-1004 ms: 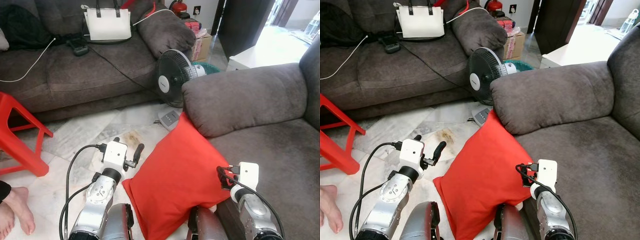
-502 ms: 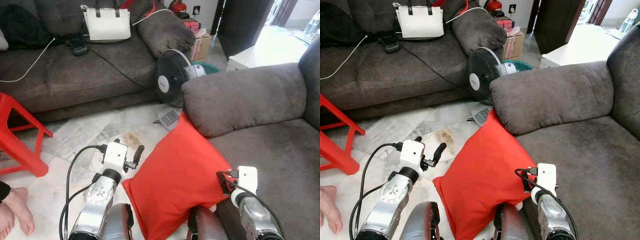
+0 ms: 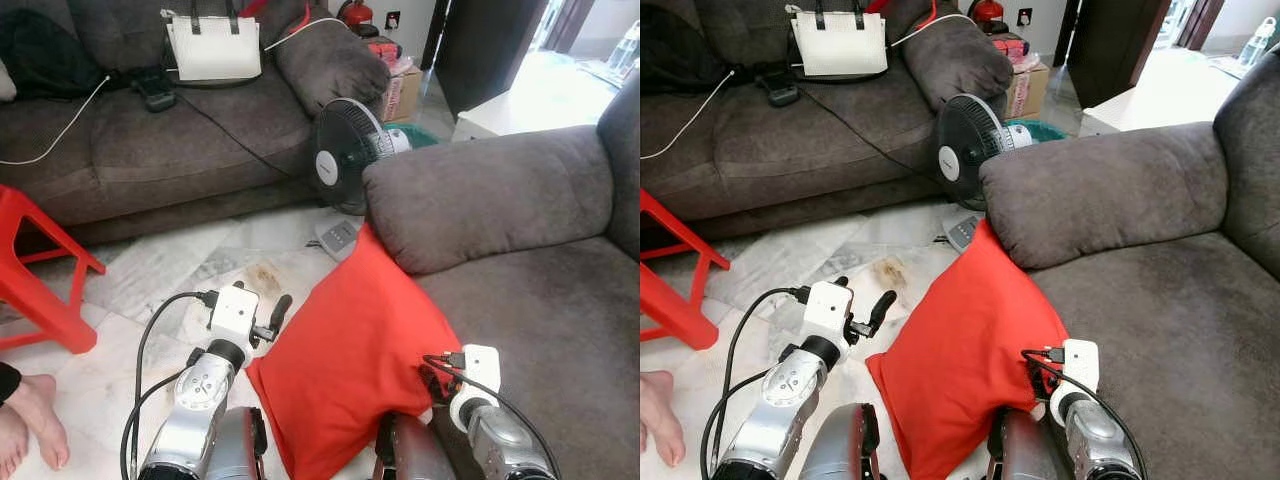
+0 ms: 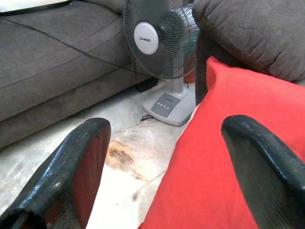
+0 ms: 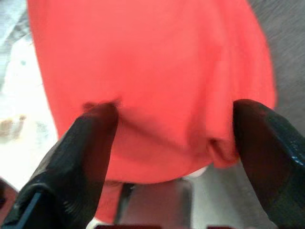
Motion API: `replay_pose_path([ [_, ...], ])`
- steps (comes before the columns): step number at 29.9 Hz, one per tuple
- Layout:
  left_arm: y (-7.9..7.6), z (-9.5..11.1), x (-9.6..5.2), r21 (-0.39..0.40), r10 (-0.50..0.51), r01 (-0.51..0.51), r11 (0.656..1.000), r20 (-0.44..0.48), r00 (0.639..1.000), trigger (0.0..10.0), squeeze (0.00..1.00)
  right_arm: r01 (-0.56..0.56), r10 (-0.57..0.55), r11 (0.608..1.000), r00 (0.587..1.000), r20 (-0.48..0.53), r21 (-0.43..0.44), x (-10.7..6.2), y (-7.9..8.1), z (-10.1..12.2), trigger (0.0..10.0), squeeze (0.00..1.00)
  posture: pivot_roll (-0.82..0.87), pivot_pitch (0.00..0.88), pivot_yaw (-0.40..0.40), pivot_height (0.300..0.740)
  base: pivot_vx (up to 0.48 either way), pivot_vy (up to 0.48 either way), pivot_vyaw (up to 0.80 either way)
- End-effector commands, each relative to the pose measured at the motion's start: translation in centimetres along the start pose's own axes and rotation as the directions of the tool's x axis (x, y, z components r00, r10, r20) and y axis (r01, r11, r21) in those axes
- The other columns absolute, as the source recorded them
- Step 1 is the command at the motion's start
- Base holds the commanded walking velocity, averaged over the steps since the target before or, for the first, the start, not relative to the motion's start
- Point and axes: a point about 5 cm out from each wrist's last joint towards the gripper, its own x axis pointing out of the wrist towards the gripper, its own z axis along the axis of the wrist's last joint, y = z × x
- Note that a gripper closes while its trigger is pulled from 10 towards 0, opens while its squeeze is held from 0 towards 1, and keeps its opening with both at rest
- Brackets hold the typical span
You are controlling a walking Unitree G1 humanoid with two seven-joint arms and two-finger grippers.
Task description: Move the pillow to the sofa from floor
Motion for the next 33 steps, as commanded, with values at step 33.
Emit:
replay_pose_path([
  [33, -0.3, -0.5, -0.2, -0.004, -0.002, 0.002, 1.000, -0.026, 1.000, 10.0, 0.00, 0.095, -0.089, 0.995, 0.973, 0.214, -0.020, 0.3, -0.1, 3.4, 10.0, 0.00, 0.16, 0.086, -0.040, 0.594, 0.000, 0.000, 0.00],
])
